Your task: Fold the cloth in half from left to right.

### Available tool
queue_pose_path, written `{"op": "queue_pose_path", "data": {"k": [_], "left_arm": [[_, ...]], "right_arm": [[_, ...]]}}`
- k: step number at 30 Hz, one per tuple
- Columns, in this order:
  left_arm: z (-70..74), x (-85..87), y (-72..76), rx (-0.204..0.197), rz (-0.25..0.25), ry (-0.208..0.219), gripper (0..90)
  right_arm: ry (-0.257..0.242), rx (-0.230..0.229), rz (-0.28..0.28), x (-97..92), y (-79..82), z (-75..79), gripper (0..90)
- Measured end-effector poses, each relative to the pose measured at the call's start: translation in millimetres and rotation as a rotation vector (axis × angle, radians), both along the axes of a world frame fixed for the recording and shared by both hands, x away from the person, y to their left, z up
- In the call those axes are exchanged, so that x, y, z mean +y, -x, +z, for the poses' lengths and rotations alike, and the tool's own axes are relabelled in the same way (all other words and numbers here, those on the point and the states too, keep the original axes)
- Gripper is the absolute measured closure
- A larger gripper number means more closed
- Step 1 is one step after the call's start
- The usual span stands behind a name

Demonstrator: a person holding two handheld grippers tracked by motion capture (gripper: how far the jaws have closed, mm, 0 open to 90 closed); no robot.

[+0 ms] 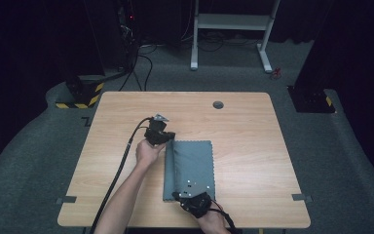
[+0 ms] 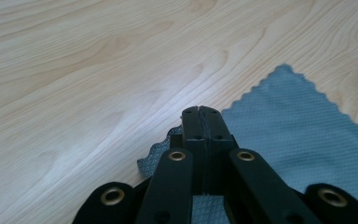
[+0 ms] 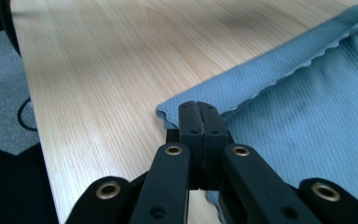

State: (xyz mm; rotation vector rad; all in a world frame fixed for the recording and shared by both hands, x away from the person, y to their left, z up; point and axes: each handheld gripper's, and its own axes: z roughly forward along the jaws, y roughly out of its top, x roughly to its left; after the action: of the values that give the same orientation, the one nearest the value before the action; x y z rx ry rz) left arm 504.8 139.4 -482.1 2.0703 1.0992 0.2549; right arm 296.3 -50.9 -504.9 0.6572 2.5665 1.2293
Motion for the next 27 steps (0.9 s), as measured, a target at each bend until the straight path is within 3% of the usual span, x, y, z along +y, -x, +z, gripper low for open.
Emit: {"op": "queue_pose_path", "data": {"k": [4, 16, 27], "left_arm": [[-1.2, -13.3, -2.2, 0.004, -0.021, -0.019, 90.0], [0.9, -49.4, -6.0, -0.009, -0.076, -0.005, 90.0], [-4.1, -75.8, -9.0, -0.013, -0.106, -0.008, 90.0]], "right_arm": [[-0.003, -0.006, -0.029, -13.8, 2.6, -2.0, 90.0], [-0.022, -0.001, -0.12, -61.9, 8.5, -6.2, 90.0], [-0.01, 0.003, -0.174, -86.4, 11.9, -8.7, 90.0]]}}
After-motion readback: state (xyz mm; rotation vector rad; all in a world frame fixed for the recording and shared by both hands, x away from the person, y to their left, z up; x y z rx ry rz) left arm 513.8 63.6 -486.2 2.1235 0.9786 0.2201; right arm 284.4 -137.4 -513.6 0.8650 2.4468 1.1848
